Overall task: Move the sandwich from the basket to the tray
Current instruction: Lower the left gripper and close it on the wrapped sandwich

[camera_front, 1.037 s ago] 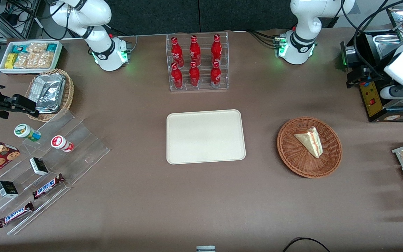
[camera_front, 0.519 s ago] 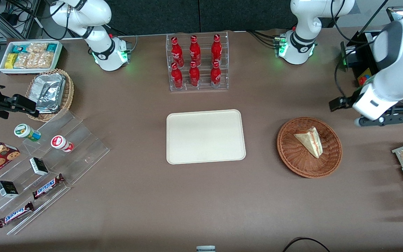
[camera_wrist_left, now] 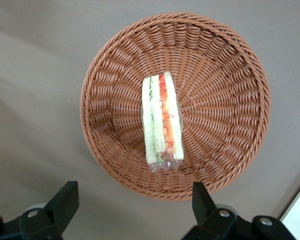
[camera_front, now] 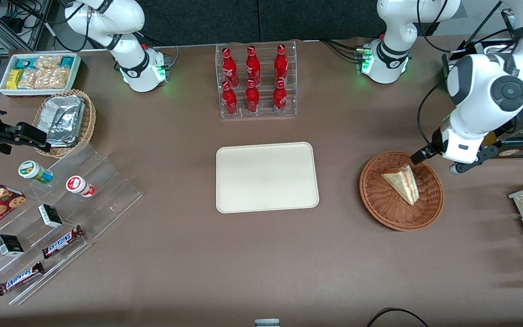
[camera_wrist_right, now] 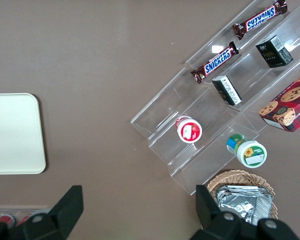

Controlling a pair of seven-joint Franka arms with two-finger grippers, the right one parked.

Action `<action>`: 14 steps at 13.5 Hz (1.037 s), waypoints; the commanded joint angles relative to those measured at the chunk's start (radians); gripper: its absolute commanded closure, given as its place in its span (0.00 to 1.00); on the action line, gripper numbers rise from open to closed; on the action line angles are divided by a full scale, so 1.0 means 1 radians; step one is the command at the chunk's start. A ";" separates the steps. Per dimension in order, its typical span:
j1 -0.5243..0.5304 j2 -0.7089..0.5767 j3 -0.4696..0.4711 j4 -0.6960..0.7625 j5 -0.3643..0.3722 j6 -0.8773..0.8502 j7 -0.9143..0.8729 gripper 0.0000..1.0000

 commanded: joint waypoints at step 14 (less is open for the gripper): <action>-0.031 0.182 0.001 -0.167 0.003 0.479 -0.116 0.00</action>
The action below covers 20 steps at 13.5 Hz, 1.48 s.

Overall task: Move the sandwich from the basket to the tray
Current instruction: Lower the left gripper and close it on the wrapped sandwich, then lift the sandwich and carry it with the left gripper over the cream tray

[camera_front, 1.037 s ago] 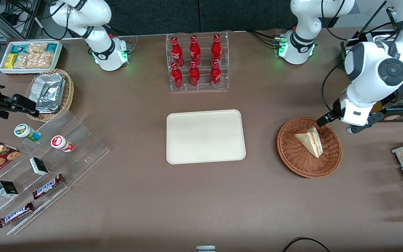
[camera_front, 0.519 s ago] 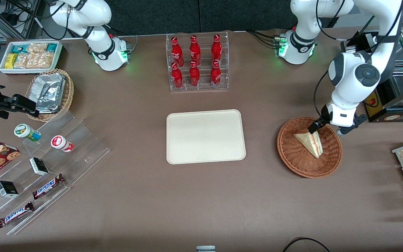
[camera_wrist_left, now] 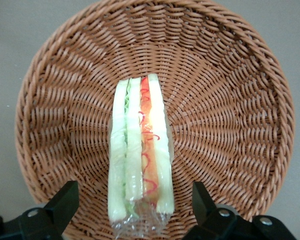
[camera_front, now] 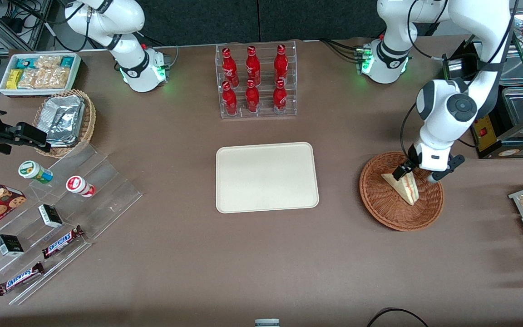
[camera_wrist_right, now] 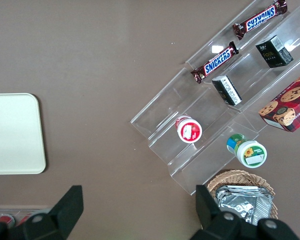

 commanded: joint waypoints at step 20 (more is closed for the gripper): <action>-0.199 -0.086 -0.023 0.478 0.007 -0.808 -0.039 1.00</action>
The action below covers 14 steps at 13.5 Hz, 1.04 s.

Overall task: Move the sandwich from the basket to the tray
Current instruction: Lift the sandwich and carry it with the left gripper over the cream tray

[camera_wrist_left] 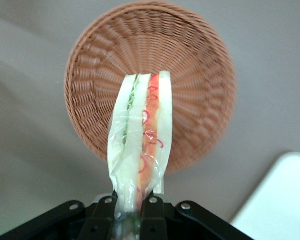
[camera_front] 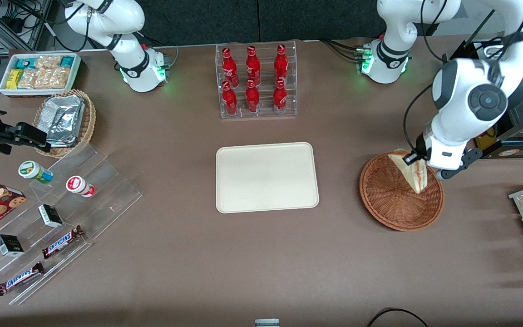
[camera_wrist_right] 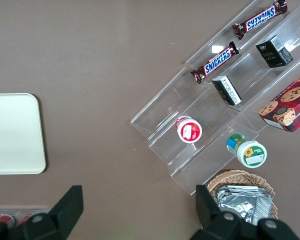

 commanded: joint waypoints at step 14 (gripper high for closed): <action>-0.611 0.415 -0.004 0.302 -0.015 0.191 -0.279 1.00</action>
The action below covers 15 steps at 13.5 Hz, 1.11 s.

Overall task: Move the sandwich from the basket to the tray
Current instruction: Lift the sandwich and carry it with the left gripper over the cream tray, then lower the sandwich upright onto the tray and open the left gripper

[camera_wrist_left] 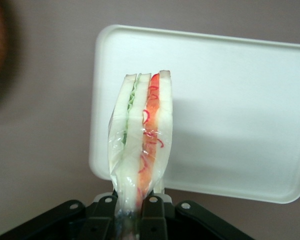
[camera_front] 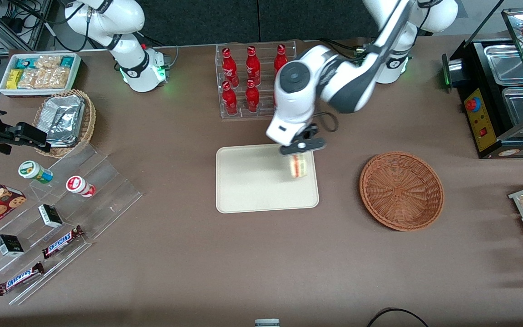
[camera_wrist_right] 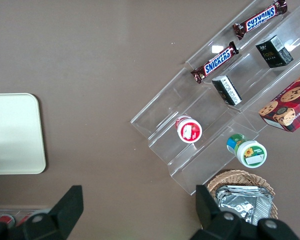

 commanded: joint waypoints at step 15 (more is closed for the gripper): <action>-0.110 0.240 0.021 0.049 0.058 0.255 -0.068 0.00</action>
